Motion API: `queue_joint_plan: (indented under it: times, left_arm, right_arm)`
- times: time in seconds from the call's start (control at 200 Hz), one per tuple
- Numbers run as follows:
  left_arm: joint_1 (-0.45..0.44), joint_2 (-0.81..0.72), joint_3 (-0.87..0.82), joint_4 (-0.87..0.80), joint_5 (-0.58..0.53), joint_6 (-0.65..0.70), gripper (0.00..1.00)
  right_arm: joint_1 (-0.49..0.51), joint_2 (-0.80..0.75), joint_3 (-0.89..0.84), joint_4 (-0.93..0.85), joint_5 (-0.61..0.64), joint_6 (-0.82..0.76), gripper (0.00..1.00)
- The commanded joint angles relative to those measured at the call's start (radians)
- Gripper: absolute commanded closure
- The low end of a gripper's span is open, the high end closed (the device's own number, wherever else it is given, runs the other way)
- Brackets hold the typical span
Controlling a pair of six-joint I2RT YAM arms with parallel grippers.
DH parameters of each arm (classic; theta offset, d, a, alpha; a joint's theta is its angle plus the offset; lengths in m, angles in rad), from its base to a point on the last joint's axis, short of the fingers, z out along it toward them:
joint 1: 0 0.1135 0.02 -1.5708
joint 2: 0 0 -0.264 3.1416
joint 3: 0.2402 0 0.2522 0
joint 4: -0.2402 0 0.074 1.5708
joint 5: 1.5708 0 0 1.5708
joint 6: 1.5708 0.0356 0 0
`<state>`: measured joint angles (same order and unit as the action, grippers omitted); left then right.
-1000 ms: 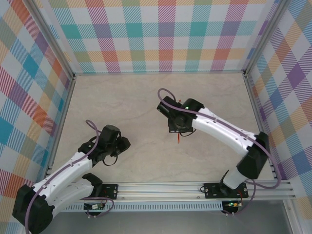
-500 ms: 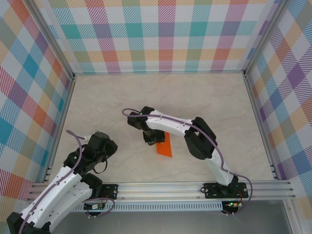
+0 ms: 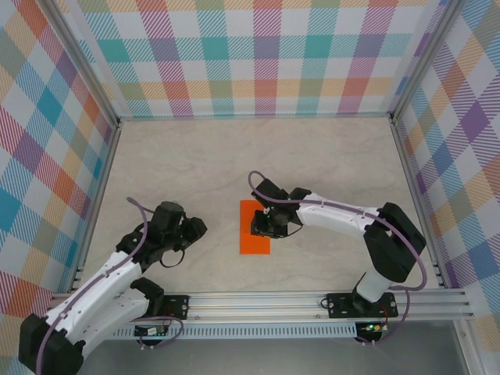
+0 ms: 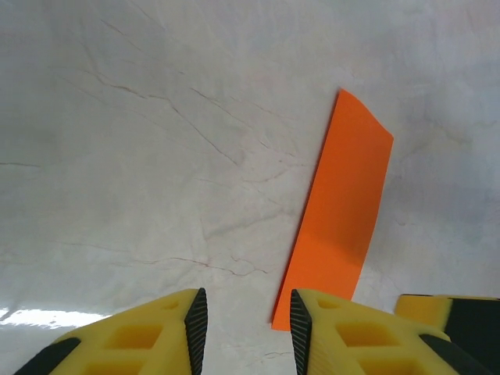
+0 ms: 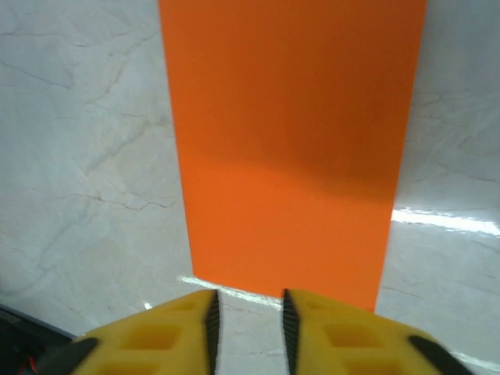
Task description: Fold a paper plane with a square sheet of paper (pick it up from the middle)
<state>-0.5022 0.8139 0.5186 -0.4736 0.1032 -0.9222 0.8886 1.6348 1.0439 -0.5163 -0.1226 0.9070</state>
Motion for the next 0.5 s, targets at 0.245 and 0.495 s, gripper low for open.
queue_joint_plan:
  times: [0.245,0.495]
  left_arm:
    - [-0.066,0.366,0.143,0.227,0.177,0.079,0.64]
    - [-0.102,0.605,0.261,0.273,0.203,0.083,0.69]
  right_arm:
    - [0.002,0.164,-0.043,0.308,-0.150,0.109,0.83]
    - [0.011,0.115,-0.092,0.351,-0.142,0.087,0.81]
